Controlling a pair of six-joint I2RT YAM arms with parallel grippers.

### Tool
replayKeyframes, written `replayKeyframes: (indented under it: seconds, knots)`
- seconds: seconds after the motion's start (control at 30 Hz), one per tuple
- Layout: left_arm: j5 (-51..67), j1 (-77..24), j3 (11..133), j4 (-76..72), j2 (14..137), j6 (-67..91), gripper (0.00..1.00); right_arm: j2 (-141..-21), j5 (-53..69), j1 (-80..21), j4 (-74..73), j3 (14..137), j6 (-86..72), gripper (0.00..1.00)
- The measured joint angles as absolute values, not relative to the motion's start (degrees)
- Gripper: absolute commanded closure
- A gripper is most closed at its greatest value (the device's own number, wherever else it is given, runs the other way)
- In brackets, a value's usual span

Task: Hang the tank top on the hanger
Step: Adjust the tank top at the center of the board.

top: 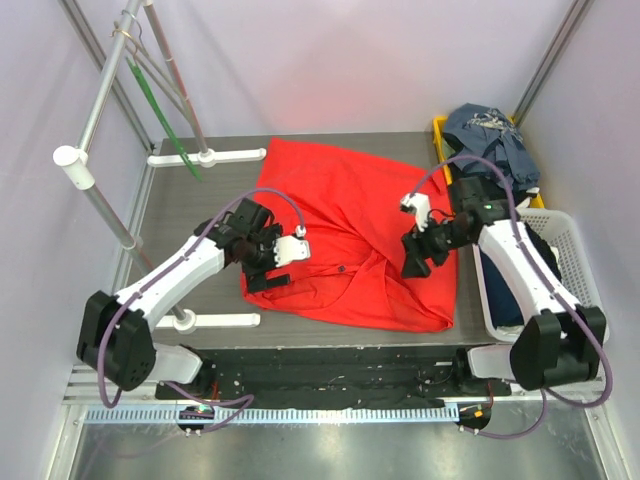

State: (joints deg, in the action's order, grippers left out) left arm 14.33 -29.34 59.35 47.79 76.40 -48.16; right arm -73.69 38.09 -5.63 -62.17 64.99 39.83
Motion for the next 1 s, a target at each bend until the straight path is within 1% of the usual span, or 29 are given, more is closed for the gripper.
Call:
replayKeyframes:
  seconds: [0.1, 0.27, 0.53, 0.73, 0.83, 1.0]
  knots:
    - [12.38, -29.34, 56.93, 44.34, 79.50, -46.72, 0.00, -77.30, 37.28, -10.11, -55.35, 61.60, 31.40, 0.32]
    - [10.00, -30.04, 53.93, 39.77, 81.52, -44.91, 0.00, -85.19, 35.86, -13.39, -48.47, 61.06, 21.89, 0.33]
    - [7.99, -31.44, 53.17, 32.42, 83.68, -42.17, 0.00, -92.79, 34.20, -13.32, -43.59, 62.65, 15.16, 0.41]
    - [7.05, -32.34, 53.08, 29.58, 85.08, -40.66, 0.00, -96.84, 33.69, -14.02, -42.15, 62.74, 13.30, 0.44]
    - [6.59, -32.80, 52.97, 28.64, 85.36, -40.21, 0.00, -97.58, 33.43, -14.85, -41.23, 62.74, 12.73, 0.48]
    - [5.45, -33.61, 52.34, 27.05, 86.30, -39.27, 0.00, -98.04, 32.95, -15.99, -39.92, 62.72, 11.73, 0.61]
